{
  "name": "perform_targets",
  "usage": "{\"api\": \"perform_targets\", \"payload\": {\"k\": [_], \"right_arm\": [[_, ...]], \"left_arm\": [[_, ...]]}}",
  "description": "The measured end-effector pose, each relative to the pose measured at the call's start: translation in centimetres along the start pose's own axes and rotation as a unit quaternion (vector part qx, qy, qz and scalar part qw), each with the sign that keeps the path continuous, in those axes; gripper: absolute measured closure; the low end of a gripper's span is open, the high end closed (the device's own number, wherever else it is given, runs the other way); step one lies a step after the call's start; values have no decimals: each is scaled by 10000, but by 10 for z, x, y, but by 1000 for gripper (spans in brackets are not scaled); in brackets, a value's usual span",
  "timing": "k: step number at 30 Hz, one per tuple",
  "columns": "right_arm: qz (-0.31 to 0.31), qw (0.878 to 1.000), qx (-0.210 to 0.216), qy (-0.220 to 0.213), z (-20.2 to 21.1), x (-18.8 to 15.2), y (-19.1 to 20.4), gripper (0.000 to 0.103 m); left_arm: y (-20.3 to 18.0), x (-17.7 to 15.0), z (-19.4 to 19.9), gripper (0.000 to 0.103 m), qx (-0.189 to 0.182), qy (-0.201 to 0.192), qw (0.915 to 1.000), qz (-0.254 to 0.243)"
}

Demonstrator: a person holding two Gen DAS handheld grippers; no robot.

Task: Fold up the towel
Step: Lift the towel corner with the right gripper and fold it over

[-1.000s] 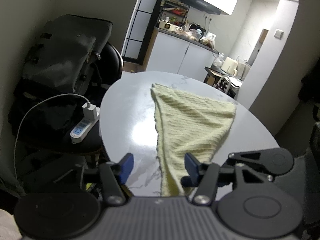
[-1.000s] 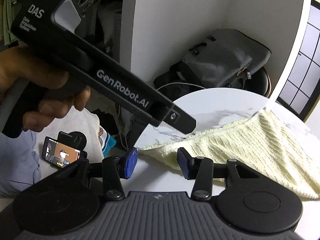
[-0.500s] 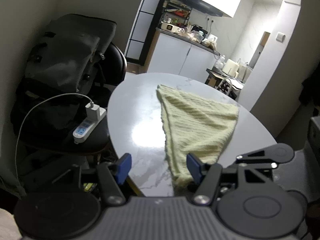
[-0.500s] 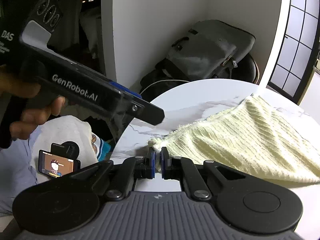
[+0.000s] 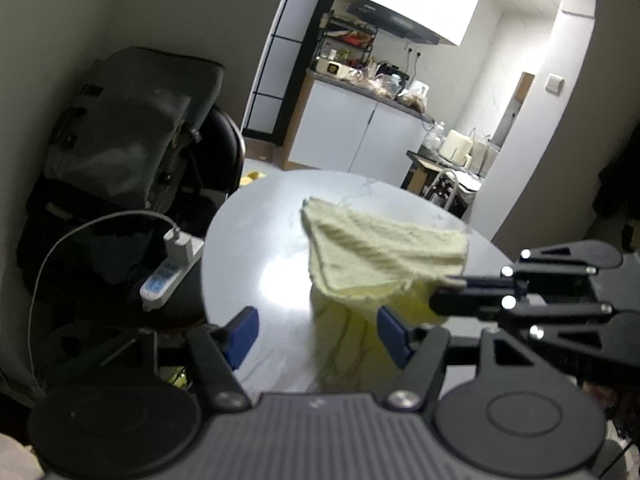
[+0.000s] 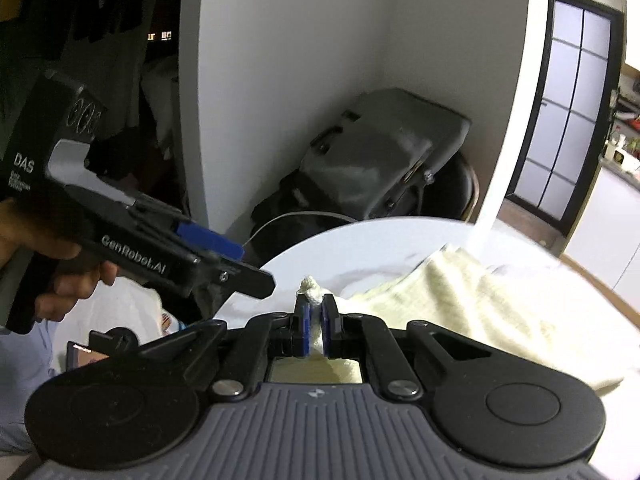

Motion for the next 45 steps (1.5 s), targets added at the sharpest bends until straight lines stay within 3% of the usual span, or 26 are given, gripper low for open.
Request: {"api": "perform_targets", "payload": {"k": [19, 24, 32, 45], "right_arm": [[-285, 9956, -869, -193, 6, 37, -130, 97], [-615, 9948, -810, -110, 0, 30, -163, 97], [-813, 9908, -1084, 35, -5, 13, -208, 97], [-997, 9844, -1446, 103, -17, -8, -249, 97]], "left_arm": [[-39, -4, -59, 34, -347, 478, 9980, -227], [-46, 0, -72, 34, -405, 601, 9968, -335], [-57, 1, -88, 33, -468, 692, 9957, -405], [-65, -8, -100, 32, -478, 914, 9930, -579]]}}
Point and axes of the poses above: each gripper's, at about its wrist camera, not at the fingertips, and z roughly against the way its jaws point, y to its left, x to its top, the point moved 10 cm from there along -z, roughly the way its jaws point, and after that the axes turned 11 degrees about -x, right-handed, at the moved point
